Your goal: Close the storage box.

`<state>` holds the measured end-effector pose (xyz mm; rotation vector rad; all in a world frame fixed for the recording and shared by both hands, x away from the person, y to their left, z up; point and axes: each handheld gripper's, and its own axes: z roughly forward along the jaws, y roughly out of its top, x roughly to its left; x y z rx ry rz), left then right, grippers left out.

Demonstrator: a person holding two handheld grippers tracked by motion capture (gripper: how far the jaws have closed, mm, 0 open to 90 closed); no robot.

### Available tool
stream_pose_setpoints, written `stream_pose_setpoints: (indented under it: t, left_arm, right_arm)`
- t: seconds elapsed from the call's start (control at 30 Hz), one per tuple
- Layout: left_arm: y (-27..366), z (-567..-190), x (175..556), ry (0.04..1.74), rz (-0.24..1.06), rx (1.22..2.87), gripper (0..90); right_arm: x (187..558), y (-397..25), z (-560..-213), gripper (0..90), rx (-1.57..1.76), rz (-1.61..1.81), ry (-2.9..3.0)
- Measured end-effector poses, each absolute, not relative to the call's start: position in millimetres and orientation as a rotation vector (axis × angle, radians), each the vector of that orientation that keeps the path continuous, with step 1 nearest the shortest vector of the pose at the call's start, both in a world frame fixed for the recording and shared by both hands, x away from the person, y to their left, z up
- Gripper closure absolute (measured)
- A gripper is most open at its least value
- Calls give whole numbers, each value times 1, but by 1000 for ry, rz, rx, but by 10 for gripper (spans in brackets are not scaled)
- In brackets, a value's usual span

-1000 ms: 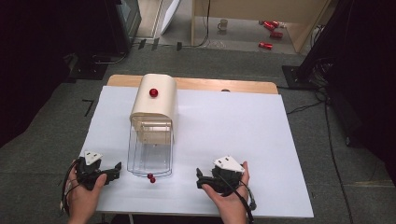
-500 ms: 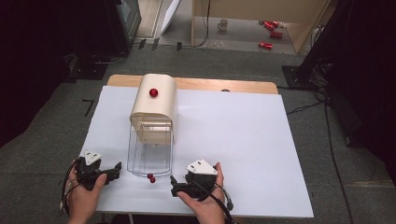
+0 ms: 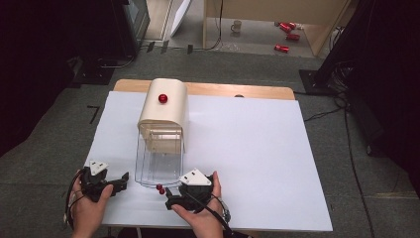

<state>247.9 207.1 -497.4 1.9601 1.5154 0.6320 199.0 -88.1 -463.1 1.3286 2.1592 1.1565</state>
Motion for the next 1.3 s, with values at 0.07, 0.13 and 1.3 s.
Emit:
stream_pose_setpoints:
  t: [0.07, 0.13, 1.3]
  left_arm:
    - [207, -497, 248, 1515, 632, 1960, 52]
    - [207, -497, 248, 1515, 632, 1961, 52]
    - [207, -497, 248, 1515, 632, 1961, 52]
  right_arm:
    - [200, -84, -464, 2, 1321, 1157, 2160]
    - [200, -80, -464, 4, 1314, 1158, 2165]
    - [214, -68, -430, 84, 1258, 1233, 2062]
